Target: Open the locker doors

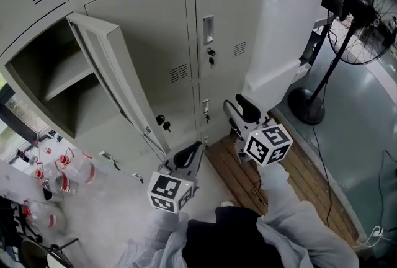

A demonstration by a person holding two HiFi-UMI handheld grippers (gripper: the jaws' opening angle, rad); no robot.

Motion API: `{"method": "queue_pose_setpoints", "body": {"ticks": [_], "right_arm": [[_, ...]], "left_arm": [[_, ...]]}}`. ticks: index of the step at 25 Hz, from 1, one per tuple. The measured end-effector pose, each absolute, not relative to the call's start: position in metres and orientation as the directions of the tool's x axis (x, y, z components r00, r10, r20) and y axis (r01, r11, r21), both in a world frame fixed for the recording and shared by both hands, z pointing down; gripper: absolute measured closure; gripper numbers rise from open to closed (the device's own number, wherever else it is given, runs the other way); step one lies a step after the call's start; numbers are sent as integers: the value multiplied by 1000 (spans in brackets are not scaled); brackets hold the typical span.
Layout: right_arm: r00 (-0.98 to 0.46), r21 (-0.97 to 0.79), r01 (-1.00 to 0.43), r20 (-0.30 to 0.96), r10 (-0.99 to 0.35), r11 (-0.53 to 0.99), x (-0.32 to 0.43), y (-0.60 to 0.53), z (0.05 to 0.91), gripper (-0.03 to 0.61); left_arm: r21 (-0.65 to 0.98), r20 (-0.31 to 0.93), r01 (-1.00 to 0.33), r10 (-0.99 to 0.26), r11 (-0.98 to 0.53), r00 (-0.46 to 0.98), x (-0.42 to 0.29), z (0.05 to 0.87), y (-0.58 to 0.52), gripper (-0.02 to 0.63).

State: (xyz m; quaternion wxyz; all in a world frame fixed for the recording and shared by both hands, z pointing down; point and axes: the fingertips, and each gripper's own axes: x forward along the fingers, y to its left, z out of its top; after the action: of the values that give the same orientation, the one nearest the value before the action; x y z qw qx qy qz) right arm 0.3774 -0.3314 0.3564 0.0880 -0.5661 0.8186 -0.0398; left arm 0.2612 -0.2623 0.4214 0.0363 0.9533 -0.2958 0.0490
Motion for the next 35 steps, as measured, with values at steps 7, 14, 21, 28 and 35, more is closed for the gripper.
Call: {"method": "queue_pose_setpoints", "body": {"ticks": [7,14,21,28,35], "right_arm": [[-439,-97,-890,-91,-894,446,387,-399,341,419],[-486,-26,-870,-127,-865,493,383,-449,313,419],[-474,16,-879,-140,-869,477,383,-491,295,419],[-461,41,-887,-125,-878,460,382,-523,289,419],[-453,58,-891,-103,-886,449,372,-544,287,419]], "left_arm": [[31,121,-682,-674,-731,729,276,422,-287,603],[24,130,-759,-751,-651,648,276,424,-306,603],[18,128,-803,-795,-596,593,278,423,-317,603],[27,132,-825,-817,-564,562,281,426,-323,603],[33,143,-839,-828,-543,541,276,432,-324,603]]}}
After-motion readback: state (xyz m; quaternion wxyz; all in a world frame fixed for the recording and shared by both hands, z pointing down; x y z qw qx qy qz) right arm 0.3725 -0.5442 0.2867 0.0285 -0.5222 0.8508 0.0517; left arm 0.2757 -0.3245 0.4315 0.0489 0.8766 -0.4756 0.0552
